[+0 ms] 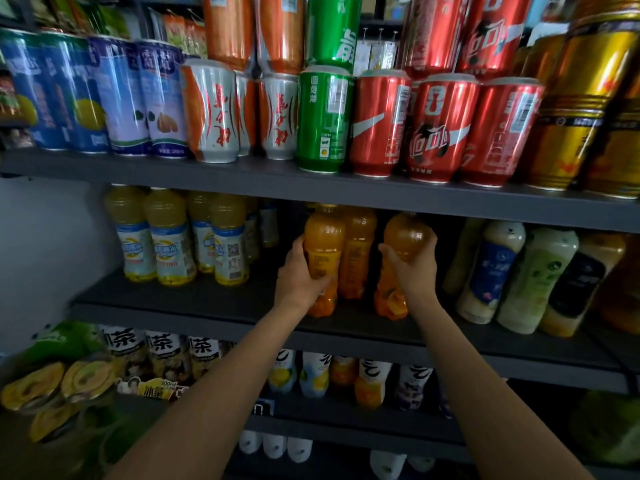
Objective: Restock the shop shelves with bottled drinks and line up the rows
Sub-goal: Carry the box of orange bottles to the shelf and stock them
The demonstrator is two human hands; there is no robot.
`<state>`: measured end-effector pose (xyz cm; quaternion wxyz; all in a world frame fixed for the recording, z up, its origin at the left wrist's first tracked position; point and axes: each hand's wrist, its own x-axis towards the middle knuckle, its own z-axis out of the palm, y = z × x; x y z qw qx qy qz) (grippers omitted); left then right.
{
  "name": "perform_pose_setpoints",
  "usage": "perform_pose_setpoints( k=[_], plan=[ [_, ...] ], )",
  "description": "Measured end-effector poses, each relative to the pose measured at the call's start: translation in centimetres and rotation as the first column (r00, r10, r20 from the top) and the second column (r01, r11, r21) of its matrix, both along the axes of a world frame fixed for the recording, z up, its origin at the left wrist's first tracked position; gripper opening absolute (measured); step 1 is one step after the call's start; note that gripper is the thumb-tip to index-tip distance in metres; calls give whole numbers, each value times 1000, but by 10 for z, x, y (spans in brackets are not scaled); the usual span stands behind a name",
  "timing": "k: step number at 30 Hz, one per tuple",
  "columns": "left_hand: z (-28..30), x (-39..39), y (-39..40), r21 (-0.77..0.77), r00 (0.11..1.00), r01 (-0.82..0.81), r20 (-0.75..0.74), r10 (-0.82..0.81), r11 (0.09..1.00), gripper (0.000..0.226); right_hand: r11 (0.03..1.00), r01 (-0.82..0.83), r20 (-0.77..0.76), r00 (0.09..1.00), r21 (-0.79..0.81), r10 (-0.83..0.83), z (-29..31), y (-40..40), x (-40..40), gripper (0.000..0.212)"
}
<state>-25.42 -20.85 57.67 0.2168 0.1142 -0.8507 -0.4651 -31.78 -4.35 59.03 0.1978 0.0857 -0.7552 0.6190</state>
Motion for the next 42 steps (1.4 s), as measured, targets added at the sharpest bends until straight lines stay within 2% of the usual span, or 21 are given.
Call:
perform_pose_setpoints(
  k=[2, 4, 5, 12, 16, 19, 22, 24, 28, 31, 34, 36, 38, 42],
  plan=[
    [-6, 0, 2, -2, 1000, -7, 3, 7, 1000, 90, 982, 34, 54, 997, 185, -45, -20, 3, -4, 69],
    [-13, 0, 2, -16, 1000, -15, -3, 15, 1000, 95, 891, 79, 116, 982, 448, -146, -49, 11, -1, 63],
    [-17, 0, 3, -24, 1000, -25, -19, 24, 999, 96, 857, 94, 127, 975, 506, -181, -61, 14, 1, 65],
    [-27, 0, 19, -45, 986, -135, -108, 130, 990, 84, 909, 178, 123, 963, 377, -239, -66, -6, -26, 61],
    [-35, -3, 15, -68, 991, -128, -44, 125, 989, 86, 903, 207, 135, 952, 378, -274, -60, -20, -48, 56],
    [-47, -4, 13, -41, 987, -146, 55, 148, 988, 79, 922, 124, 213, 954, 367, -213, -49, -21, -65, 49],
    [-49, -13, 11, -48, 980, -181, 72, 184, 982, 74, 929, 18, 284, 950, 370, -131, -50, -13, -70, 52],
    [-44, -24, 10, -41, 977, -194, 79, 197, 980, 72, 929, 5, 300, 946, 370, -125, -55, -6, -66, 53],
    [-35, -48, 5, -34, 970, -210, 118, 212, 977, 70, 932, 13, 203, 975, 363, -93, -57, 4, -50, 45],
    [-33, -63, 5, -46, 962, -235, 129, 239, 971, 69, 910, 21, 33, 999, 413, -38, -54, 2, -37, 36],
    [-34, -66, -3, 15, 972, -199, 130, 195, 980, 68, 923, 50, -127, 992, 382, -1, -51, -7, -16, 25],
    [-40, -50, -11, 40, 978, -205, 51, 203, 978, 63, 934, 38, -196, 980, 355, 35, -51, -21, 2, 23],
    [-47, -23, -16, -4, 965, -239, -115, 237, 971, 53, 935, 6, -233, 969, 354, 82, -49, -35, 19, 24],
    [-82, 65, -49, -22, 871, -390, -333, 361, 920, 33, 883, -199, -251, 911, 426, 326, -57, -91, 70, 29]
  ],
)
